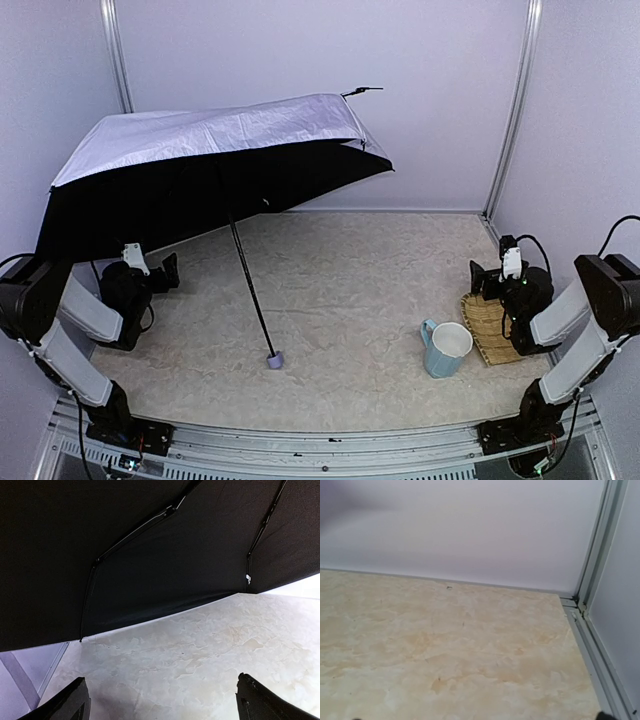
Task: Put away the umbrella
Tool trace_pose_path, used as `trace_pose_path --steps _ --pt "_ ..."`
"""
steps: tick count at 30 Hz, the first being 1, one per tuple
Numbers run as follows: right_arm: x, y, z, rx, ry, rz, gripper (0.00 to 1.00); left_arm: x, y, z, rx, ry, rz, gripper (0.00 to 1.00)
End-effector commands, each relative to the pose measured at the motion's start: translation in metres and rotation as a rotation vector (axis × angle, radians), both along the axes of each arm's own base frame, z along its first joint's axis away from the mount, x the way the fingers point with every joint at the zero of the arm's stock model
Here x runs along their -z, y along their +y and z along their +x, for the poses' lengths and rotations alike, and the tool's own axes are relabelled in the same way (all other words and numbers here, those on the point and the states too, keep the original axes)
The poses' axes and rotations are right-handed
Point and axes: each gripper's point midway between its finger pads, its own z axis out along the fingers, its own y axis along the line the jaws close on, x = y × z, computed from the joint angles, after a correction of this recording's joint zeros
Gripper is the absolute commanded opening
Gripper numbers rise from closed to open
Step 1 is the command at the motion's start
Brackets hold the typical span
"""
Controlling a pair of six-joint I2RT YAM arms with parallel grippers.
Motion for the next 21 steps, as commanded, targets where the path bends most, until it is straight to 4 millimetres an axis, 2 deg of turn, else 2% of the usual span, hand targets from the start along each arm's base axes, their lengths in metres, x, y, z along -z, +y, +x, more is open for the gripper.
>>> trace_pose_path --steps 1,4,7,8,9,10,11,12,14,16,18,20,21 --pt "-0.008 -0.001 0.003 -0.002 -0.028 0.001 1.0 -0.014 0.002 0.003 -0.003 -0.042 0.008 0.99" --pt "-0.009 0.001 0.003 -0.015 -0.032 -0.005 1.0 -0.014 0.002 0.003 -0.004 -0.041 0.007 0.99" --pt "-0.016 0.014 0.008 -0.092 0.002 -0.031 1.0 -0.014 0.001 0.003 0.001 -0.04 0.006 0.99" --pt "-0.028 0.016 0.009 -0.104 0.005 -0.028 1.0 -0.015 0.001 0.003 0.001 -0.044 0.006 0.99" --pt "-0.028 0.019 0.011 -0.117 0.043 -0.004 1.0 -0.016 -0.001 0.001 0.017 -0.047 0.01 0.99" --pt "-0.037 0.022 0.011 -0.135 0.061 0.042 1.0 -0.02 -0.009 -0.001 0.055 -0.063 0.023 0.99" --pt "-0.05 0.029 0.008 -0.171 0.064 0.087 1.0 -0.024 -0.013 -0.004 0.068 -0.071 0.039 0.99" --pt "-0.054 0.041 0.005 -0.234 0.088 0.125 0.99 -0.029 -0.012 -0.007 0.04 -0.074 0.048 0.99" --pt "-0.064 0.072 -0.006 -0.353 0.112 0.177 0.94 -0.044 -0.004 -0.014 -0.036 -0.099 0.042 0.99" --pt "-0.071 0.116 -0.023 -0.48 0.119 0.17 0.91 -0.064 0.003 -0.022 -0.115 -0.144 0.028 0.99" --pt "-0.075 0.168 -0.043 -0.621 0.136 0.141 0.9 -0.078 -0.007 -0.028 -0.093 -0.172 0.027 0.99" --pt "-0.092 0.22 -0.062 -0.756 0.143 0.14 0.87 -0.09 -0.022 -0.033 -0.063 -0.2 0.065 0.99" --pt "-0.101 0.254 -0.078 -0.847 0.141 0.139 0.86 -0.094 -0.026 -0.035 -0.065 -0.208 0.084 0.99"
